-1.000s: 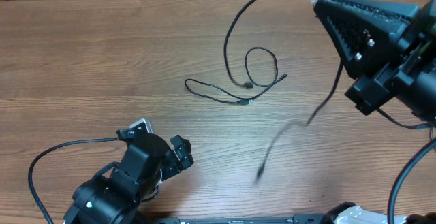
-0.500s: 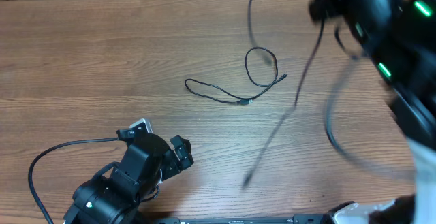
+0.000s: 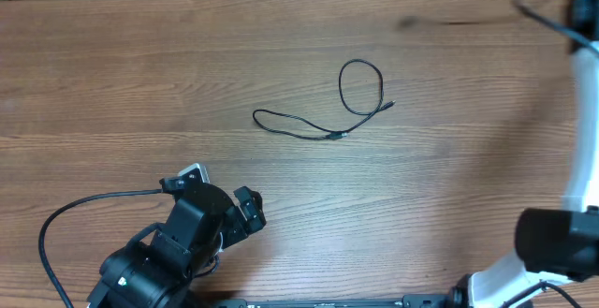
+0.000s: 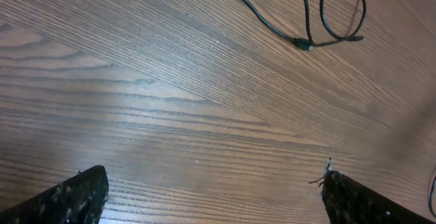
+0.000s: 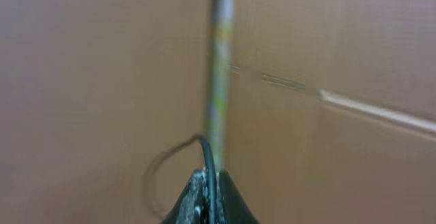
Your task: Untangle cables
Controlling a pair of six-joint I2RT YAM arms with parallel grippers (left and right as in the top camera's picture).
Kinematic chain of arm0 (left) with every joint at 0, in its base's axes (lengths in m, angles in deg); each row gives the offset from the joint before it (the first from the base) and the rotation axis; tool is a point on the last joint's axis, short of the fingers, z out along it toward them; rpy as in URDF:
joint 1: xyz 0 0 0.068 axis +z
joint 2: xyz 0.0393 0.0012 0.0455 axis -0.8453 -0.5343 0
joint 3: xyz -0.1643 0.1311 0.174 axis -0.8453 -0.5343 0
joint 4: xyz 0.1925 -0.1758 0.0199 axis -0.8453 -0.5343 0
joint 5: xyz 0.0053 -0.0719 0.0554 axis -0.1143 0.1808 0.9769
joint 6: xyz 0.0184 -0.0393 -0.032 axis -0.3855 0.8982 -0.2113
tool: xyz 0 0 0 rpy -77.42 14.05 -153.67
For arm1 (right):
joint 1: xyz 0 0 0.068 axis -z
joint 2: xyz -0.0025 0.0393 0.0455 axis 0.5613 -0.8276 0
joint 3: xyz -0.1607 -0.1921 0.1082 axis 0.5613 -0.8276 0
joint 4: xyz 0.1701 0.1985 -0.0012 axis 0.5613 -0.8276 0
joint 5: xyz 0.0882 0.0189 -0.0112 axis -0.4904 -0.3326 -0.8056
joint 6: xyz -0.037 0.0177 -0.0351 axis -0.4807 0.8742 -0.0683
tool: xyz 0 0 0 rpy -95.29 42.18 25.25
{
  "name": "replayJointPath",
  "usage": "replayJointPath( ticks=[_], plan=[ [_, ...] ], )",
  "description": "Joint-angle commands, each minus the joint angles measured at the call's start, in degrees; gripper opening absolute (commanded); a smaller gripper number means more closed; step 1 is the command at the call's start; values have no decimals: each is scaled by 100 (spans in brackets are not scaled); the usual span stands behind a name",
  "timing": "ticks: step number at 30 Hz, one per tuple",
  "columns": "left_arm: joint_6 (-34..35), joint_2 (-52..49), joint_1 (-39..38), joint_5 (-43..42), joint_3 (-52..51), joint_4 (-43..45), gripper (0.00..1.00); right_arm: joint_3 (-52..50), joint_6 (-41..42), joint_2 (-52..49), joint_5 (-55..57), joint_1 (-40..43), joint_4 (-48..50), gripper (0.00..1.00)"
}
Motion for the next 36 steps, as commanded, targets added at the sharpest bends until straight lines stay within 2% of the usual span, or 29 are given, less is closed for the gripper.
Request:
replayJointPath(
  ticks=[1,4,8,11,16,20,21,22,23,24,27,30,33,36],
  plan=[
    [-68,-9,-2,92,-13,0,99,39,533,-304,-2223,793,-315,4],
    [-68,-9,-2,92,-13,0,100,39,614,-872,-3261,1351,-518,4],
    [-68,-9,-2,92,-13,0,100,39,610,-1641,-3545,1648,-1058,4],
    [-68,-9,-2,92,-11,0,100,39,546,-2118,-3773,1668,-1300,4],
    [-68,-9,-2,92,-13,2,99,39,304,-2455,-5130,1554,-1158,4],
    [-68,-9,-2,92,-11,0,99,39,286,-2463,-5143,1355,-953,4],
    [-68,-9,-2,92,-11,0,100,39,286,-2463,-5143,1322,-964,26],
    [-68,-9,-2,92,-13,0,100,39,289,-2463,-5141,1294,-1012,64],
    [-68,-9,-2,92,-11,0,100,39,289,-2463,-5130,1270,-1075,90],
    [-68,-9,-2,92,-11,0,99,39,289,-2463,-4924,1239,-1200,100],
    [-68,-9,-2,92,-13,0,100,42,291,-2441,-4072,1189,-1495,100],
    [-68,-9,-2,92,-13,0,100,44,444,-2402,-2496,1139,-1891,100],
    [-68,-9,-2,92,-13,0,100,44,1158,-2352,-916,1117,-2347,100],
    [-68,-9,-2,92,-11,0,100,44,1700,-2253,-468,1119,-2787,100]
  ],
)
